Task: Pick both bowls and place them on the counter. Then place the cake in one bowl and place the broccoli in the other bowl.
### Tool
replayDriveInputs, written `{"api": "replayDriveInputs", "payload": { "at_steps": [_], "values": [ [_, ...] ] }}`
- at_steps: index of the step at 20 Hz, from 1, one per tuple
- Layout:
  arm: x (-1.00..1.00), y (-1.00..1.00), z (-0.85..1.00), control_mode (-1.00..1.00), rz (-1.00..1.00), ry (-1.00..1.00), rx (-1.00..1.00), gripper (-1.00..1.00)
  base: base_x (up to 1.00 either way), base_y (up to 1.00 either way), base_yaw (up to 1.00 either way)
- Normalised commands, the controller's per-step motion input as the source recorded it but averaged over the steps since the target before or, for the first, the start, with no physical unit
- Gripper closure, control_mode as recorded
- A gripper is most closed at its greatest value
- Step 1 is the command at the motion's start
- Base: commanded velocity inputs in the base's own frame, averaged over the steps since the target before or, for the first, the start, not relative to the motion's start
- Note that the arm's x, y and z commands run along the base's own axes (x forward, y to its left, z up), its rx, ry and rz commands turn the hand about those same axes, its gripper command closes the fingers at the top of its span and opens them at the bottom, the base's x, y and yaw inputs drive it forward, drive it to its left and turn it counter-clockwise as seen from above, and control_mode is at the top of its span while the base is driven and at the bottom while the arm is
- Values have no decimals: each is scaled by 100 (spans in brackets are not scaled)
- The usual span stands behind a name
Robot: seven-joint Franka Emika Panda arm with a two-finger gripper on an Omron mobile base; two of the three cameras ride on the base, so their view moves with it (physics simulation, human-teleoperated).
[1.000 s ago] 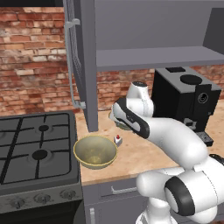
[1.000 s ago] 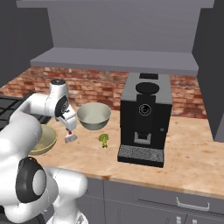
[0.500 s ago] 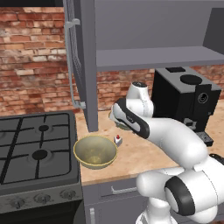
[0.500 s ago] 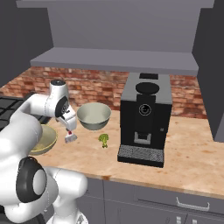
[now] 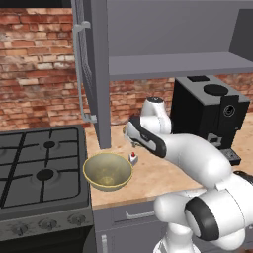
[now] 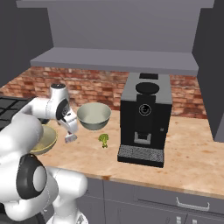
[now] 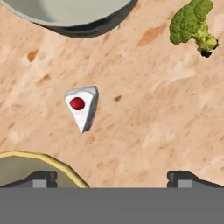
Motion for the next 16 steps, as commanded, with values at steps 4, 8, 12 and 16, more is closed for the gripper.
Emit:
{"api": "replayDriveInputs", "payload": {
  "at_steps": [4, 8, 12, 16],
  "values": [
    [33, 0, -40, -100, -1, 3, -8, -100, 0, 0, 0],
    [47, 1, -22, -100, -1, 5, 0, -100, 0, 0, 0],
    [55, 0, -23, -100, 0, 6, 0, -100, 0, 0, 0],
    [26, 0, -21, -100, 0, 3, 0, -100, 0, 0, 0]
  ]
}}
